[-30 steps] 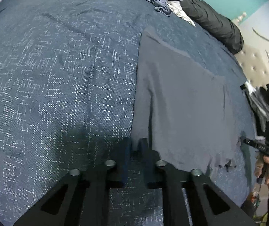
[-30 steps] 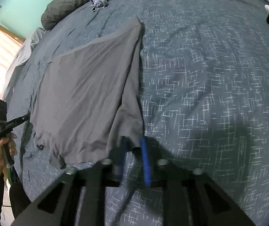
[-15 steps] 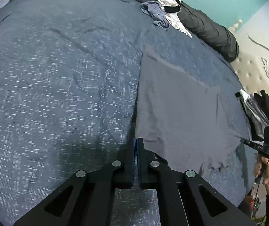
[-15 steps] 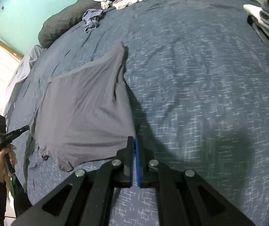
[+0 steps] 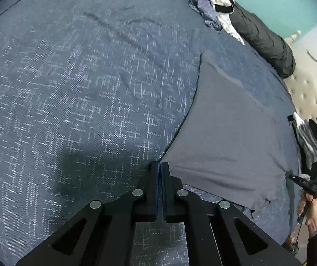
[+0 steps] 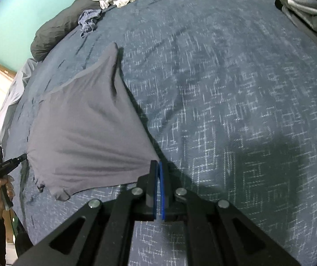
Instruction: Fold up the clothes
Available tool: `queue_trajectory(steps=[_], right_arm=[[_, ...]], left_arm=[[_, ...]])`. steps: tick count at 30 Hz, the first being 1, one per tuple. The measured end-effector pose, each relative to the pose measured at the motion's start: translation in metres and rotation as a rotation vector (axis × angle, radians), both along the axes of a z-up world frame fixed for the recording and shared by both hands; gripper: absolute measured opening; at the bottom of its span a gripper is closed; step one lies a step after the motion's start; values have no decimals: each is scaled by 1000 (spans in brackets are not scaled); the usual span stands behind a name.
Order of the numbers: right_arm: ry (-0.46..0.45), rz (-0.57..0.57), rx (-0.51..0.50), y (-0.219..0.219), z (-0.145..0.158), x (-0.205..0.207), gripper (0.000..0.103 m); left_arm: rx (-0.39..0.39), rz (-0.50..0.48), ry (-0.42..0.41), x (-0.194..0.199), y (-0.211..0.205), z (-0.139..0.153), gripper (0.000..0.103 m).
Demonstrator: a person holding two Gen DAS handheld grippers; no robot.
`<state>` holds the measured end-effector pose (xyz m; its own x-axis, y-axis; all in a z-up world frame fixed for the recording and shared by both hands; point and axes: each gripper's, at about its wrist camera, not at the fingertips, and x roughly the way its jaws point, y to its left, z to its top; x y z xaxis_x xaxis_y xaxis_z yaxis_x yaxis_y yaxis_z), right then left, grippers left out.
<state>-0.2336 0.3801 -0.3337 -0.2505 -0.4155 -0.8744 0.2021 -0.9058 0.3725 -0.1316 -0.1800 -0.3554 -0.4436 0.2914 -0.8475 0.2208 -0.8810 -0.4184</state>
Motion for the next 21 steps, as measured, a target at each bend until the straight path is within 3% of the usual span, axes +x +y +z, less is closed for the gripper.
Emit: queue_trajectory(steps=[10, 12, 15, 21], right_arm=[[-39, -17, -84, 11, -8, 0, 3], [-35, -14, -91, 14, -5, -1, 7], [2, -32, -105, 18, 6, -2, 27], [86, -19, -103, 0, 28, -22, 28]], left_arm=[[11, 3, -10, 10, 7, -2, 2], [-11, 11, -10, 11, 7, 3, 4], [-41, 20, 0, 11, 6, 13, 8], [-77, 30, 46, -15, 2, 34, 17]])
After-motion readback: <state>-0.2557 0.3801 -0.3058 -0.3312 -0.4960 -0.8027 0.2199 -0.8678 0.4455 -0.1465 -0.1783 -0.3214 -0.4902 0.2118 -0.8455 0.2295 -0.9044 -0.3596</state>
